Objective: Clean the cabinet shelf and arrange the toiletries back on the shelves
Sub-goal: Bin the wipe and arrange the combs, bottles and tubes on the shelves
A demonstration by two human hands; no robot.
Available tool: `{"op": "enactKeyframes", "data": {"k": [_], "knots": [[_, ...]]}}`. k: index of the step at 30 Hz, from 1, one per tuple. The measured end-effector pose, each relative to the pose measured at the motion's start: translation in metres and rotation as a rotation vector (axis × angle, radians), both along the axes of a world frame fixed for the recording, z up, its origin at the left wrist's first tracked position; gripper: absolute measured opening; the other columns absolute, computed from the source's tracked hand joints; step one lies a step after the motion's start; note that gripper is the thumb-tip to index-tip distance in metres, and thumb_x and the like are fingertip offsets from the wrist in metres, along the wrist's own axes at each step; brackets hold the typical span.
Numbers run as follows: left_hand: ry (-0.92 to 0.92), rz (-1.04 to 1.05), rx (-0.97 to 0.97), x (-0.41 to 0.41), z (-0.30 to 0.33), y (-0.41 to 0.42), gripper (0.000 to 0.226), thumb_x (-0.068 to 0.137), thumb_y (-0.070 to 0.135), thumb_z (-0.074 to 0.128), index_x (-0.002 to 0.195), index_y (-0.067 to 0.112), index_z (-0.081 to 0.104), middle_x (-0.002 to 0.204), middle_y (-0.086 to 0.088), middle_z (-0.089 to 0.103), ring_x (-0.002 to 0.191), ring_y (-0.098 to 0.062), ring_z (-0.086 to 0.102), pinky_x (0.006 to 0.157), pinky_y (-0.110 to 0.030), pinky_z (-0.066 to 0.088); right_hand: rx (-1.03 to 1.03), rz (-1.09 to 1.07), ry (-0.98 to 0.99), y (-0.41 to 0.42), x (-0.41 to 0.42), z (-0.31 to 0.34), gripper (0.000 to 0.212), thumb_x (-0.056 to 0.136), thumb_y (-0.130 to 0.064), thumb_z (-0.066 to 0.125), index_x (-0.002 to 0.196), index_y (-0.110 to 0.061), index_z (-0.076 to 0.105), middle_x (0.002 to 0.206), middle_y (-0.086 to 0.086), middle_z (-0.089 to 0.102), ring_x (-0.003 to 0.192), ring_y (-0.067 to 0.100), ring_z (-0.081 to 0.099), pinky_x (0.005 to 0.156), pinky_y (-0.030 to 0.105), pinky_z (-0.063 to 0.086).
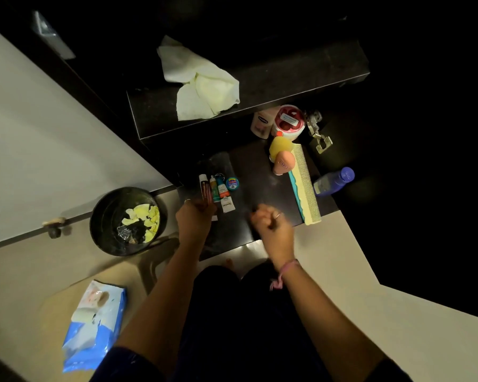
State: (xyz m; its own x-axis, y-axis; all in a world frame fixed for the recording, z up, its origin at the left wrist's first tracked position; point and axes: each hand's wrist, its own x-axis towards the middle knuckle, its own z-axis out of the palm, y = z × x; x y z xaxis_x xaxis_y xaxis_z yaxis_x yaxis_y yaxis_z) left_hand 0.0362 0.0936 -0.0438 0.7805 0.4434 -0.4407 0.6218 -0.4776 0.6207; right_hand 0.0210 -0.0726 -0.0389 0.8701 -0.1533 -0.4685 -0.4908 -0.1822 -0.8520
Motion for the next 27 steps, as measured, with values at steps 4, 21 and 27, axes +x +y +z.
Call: {"op": "enactKeyframes", "data": {"k": [4,21,27], "knots": [[-0.039,0.023,-0.253,-0.001,0.020,-0.019,0.019,0.079,0.029,0.070,0.093,0.015,0.070,0.089,0.003,0.071,0.081,-0.012,0.065,0.076,-0.026,0.050,0.321,0.055,0.203,0.011,-0.026,0.023,0.029,0.088,-0.010,0.061,0.117,-0.011,0.061,0.093,-0.002,0.069,0.081,0.011,0.065,0.065,0.019,0.055],[-0.080,-0.098,0.001,0.011,0.010,-0.022,0.022,0.086,0.018,0.061,0.106,0.009,0.068,0.104,-0.011,0.071,0.095,-0.024,0.067,0.080,-0.027,0.047,0.556,-0.805,0.187,-0.060,0.016,0.013,0.006,0.089,-0.002,0.058,0.083,-0.004,0.060,0.077,0.009,0.065,0.055,0.008,0.066,0.057,0.018,0.057],[-0.120,-0.085,0.038,0.012,-0.003,-0.004,0.022,0.087,0.027,0.063,0.095,0.009,0.072,0.088,-0.008,0.075,0.081,-0.021,0.069,0.076,-0.030,0.054,0.504,-0.905,0.118,-0.046,0.042,0.003,0.003,0.086,-0.004,0.065,0.086,-0.005,0.062,0.082,0.005,0.063,0.061,0.009,0.061,0.053,0.015,0.055]]}}
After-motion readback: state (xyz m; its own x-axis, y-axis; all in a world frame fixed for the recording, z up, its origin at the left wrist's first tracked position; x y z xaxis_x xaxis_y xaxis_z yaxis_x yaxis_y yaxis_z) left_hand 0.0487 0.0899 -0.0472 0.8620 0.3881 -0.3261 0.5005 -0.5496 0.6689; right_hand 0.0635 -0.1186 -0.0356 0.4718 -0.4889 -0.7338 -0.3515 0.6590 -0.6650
